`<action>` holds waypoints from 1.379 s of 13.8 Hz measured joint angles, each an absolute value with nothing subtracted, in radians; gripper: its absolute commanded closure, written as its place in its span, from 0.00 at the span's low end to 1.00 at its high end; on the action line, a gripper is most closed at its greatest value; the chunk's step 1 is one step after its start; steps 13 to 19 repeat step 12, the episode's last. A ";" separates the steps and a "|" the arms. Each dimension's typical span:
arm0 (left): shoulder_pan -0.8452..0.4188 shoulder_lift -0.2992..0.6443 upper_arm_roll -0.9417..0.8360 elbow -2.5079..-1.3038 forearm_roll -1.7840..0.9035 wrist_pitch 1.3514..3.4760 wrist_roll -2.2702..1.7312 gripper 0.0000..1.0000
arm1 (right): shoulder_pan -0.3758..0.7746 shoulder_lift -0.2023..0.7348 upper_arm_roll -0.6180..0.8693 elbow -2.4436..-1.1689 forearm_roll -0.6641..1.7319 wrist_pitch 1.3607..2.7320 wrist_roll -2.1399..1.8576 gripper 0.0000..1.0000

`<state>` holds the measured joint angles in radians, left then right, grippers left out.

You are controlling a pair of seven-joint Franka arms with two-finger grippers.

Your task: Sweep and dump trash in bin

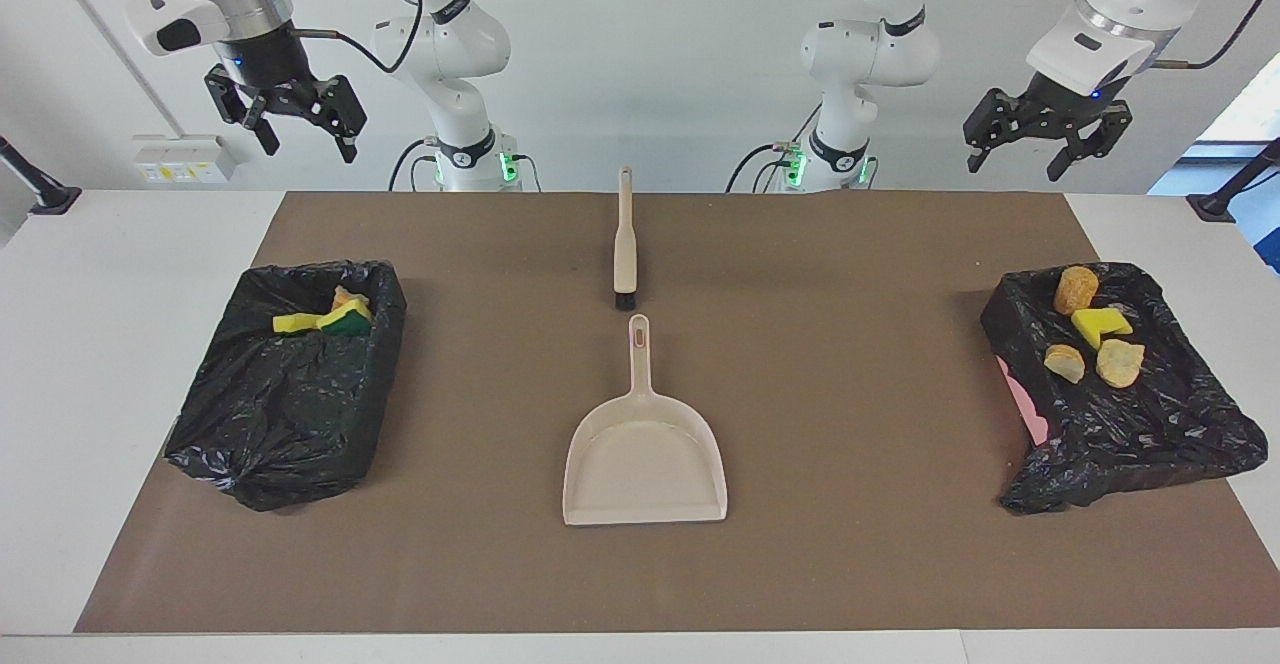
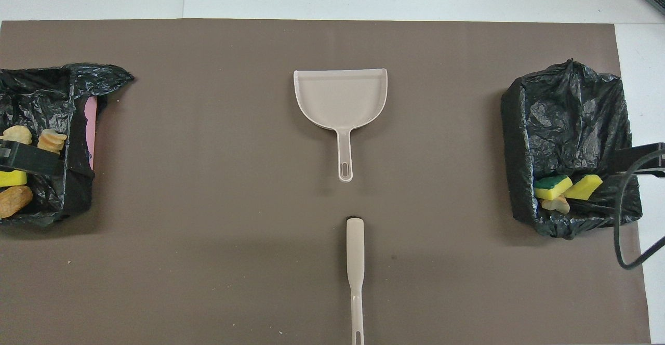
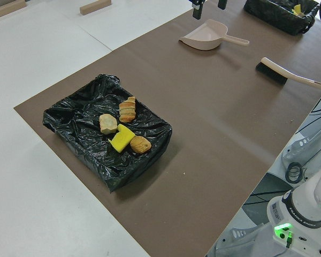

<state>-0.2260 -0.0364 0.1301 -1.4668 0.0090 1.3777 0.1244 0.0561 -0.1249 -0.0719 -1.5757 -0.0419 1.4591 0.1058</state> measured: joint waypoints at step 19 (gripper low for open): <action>-0.226 -0.036 0.098 -1.472 0.009 1.373 0.093 0.00 | 0.056 -0.125 -0.072 -1.576 -0.042 1.459 0.106 0.00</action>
